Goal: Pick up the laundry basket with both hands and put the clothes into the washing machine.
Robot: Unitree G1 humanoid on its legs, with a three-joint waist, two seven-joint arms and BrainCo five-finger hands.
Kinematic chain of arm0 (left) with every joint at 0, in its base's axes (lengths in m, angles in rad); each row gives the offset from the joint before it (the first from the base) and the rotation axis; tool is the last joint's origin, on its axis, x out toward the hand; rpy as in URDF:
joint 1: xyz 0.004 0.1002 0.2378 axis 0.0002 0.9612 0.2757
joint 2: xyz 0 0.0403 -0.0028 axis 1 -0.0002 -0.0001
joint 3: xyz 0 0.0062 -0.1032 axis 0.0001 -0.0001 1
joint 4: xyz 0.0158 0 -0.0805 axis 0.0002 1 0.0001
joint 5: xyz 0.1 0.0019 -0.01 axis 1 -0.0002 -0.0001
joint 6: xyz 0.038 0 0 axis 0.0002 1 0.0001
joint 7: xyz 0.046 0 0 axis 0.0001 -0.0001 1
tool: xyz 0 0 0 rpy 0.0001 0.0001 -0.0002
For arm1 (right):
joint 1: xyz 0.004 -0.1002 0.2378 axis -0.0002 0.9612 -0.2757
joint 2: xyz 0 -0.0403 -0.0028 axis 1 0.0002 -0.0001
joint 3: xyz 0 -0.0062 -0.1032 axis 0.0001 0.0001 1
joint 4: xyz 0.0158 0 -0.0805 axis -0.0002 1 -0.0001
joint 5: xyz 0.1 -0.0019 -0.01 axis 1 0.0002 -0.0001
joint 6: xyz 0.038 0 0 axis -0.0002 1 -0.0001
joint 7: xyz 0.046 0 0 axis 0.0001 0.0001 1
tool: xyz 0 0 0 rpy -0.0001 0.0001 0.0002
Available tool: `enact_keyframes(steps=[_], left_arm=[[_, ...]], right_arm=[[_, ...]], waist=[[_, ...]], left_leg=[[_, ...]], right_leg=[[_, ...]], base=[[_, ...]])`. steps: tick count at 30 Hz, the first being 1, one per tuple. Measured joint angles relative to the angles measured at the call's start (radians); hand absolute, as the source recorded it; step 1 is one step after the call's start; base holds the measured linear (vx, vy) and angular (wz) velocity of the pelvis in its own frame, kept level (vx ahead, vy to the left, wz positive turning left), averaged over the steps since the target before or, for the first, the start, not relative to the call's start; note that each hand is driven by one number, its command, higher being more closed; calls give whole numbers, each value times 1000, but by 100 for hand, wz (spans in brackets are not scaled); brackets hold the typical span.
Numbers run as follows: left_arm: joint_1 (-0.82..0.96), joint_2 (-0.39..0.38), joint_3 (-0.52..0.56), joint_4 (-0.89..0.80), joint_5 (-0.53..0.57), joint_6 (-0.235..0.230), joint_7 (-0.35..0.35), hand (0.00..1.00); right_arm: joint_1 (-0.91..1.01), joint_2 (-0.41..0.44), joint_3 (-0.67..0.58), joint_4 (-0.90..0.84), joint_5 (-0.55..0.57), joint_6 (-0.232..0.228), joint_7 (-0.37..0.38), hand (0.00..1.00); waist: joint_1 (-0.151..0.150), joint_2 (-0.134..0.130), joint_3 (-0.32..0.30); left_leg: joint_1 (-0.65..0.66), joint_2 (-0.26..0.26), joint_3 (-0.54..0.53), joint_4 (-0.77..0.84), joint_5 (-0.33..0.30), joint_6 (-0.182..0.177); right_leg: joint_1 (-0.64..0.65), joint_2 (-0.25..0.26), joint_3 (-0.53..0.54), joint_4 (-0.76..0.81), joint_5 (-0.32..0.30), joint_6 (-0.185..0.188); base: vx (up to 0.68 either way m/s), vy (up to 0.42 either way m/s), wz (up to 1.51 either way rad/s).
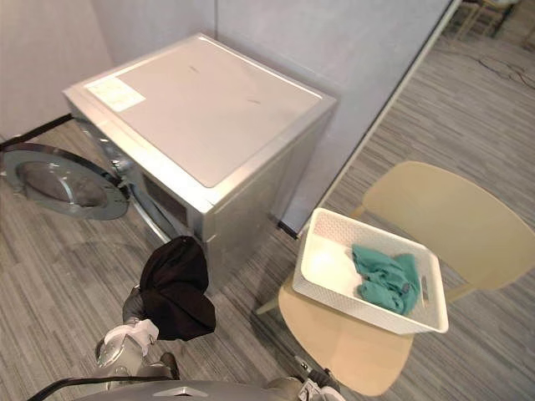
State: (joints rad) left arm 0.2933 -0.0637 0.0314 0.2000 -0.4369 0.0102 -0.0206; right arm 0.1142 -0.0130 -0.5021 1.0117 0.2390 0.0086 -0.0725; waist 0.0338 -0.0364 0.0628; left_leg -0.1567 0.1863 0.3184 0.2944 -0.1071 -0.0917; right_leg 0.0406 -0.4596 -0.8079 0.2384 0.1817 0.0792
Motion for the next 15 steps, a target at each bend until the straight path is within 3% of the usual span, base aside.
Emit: enact_keyframes(steps=[3, 5, 7, 8, 9, 10, 11, 12, 13, 14, 15], left_arm=[[43, 13, 5, 1, 14, 1, -4, 100], [46, 12, -1, 9, 30, 5, -5, 100], [64, 9, -26, 15, 51, 14, -5, 100], [76, 4, -32, 15, 51, 14, -5, 100], [75, 14, -30, 20, 51, 14, -4, 100], [71, 24, -32, 20, 51, 13, -4, 100], [65, 30, -34, 20, 51, 13, -4, 100], [42, 31, -43, 34, 51, 13, -5, 100], [32, 31, -51, 45, 52, 13, -7, 100], [19, 31, -71, 61, 59, 16, -9, 100], [15, 31, -80, 62, 64, 19, -11, 100]], right_arm=[[17, -11, 8, -17, 14, -1, -1, 0], [18, -16, 5, -25, 35, -6, -2, 0], [44, -24, 9, -58, 52, -8, -2, 0], [36, -22, 7, -90, 56, -14, 2, 0], [36, 1, 9, -98, 72, -14, 8, 0], [36, 31, 9, -94, 82, -13, 10, 0], [37, 54, 9, -93, 91, -14, 13, 0], [38, 78, 6, -93, 103, -13, 26, 0], [38, 79, 6, -93, 111, -12, 30, 0], [38, 83, 7, -92, 118, -9, 37, 0], [38, 84, 8, -89, 119, -8, 41, 0]], waist=[[22, 1, -3], [20, 4, -4], [10, 16, 4], [4, 59, 20], [3, 52, 21], [-4, 33, 18], [-9, 16, 19], [-12, -15, 28], [-12, -20, 30], [-14, -27, 33], [-16, -37, 30]], left_leg=[[5, -62, -20, 38, -58, 24], [6, -81, -21, 22, -58, 25], [77, -119, -21, -80, -47, 35], [103, -101, -63, -102, 2, 64], [107, -92, -82, -105, 12, 69], [110, -90, -100, -108, 12, 69], [111, -90, -104, -113, 12, 69], [113, -92, -106, -127, 12, 70], [108, -92, -106, -128, 12, 70], [96, -95, -101, -125, 12, 70], [88, -105, -100, -125, 12, 69]], right_leg=[[43, -88, -1, 58, 5, -6], [46, -114, 2, 81, 36, -48], [22, -141, 81, 130, 170, -212], [-32, -88, 267, 264, 80, -162], [-67, -25, 356, 347, -63, -101], [-91, 37, 399, 407, -167, -90], [-106, 78, 415, 433, -226, -78], [-141, 171, 422, 444, -321, -58], [-154, 211, 422, 427, -349, -47], [-161, 286, 428, 332, -388, -32], [-158, 315, 443, 253, -405, -28]], base=[[-61, 148, 44], [-8, 100, 56], [70, 123, 71], [65, 91, 48], [1, 58, 47], [-10, 4, 42], [17, -56, 59], [36, -84, 47], [27, -143, 43], [2, -125, 24], [24, -174, 56]])
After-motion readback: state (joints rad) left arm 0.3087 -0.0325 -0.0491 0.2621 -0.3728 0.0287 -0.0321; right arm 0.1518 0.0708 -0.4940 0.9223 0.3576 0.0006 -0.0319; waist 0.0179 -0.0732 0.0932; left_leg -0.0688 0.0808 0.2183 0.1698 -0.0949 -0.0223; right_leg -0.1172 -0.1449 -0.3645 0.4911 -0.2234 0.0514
